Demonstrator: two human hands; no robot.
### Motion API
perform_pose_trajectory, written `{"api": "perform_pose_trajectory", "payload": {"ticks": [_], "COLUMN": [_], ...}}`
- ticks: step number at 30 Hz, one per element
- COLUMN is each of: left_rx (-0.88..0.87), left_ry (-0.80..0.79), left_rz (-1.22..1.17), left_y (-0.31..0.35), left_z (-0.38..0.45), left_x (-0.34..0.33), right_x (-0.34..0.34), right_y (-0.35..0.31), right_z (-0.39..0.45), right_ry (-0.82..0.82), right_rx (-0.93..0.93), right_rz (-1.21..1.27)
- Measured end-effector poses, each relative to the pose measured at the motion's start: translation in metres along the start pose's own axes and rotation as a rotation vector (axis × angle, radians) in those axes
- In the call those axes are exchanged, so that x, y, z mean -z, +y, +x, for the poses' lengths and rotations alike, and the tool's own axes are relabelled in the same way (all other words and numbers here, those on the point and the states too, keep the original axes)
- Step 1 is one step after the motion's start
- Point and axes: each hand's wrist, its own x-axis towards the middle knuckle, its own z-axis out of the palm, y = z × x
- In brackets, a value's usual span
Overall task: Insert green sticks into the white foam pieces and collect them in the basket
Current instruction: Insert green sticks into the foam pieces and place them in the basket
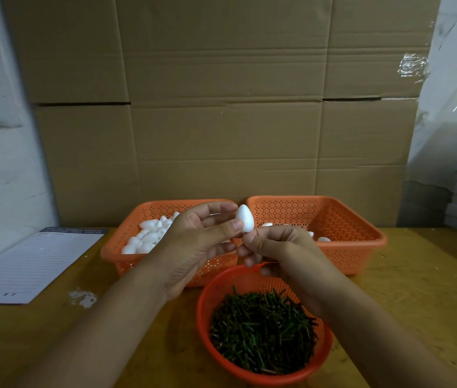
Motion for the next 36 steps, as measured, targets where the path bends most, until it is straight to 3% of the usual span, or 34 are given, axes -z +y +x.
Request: {"api": "perform_pose_trajectory", "payload": {"ticks": [7,19,31,34,36], "left_rx": [-0.011,0.003,-0.005,-0.023,-0.052], "left_ry": [0.030,0.002,0.020,0.081,0.205], "left_rz": [0.054,0.100,0.106,0.125,0.264], "left_y": [-0.003,-0.004,-0.005,-0.004,-0.005], "left_z": [0.000,0.001,0.000,0.003,0.009], "left_x": [0.000,0.000,-0.001,0.001,0.010], "right_x": [-0.001,0.001,0.000,0.003,0.010], "right_y": [-0.003,0.000,0.005,0.005,0.004], "right_z": [-0.001,0.000,0.002,0.004,0.007], "right_ry": [0.082,-0.014,0.035,0.085,0.121], "right_rx": [0.067,0.009,0.030,0.000,-0.082], "right_rz": [-0.078,0.015,-0.018,-0.072,-0.055]}}
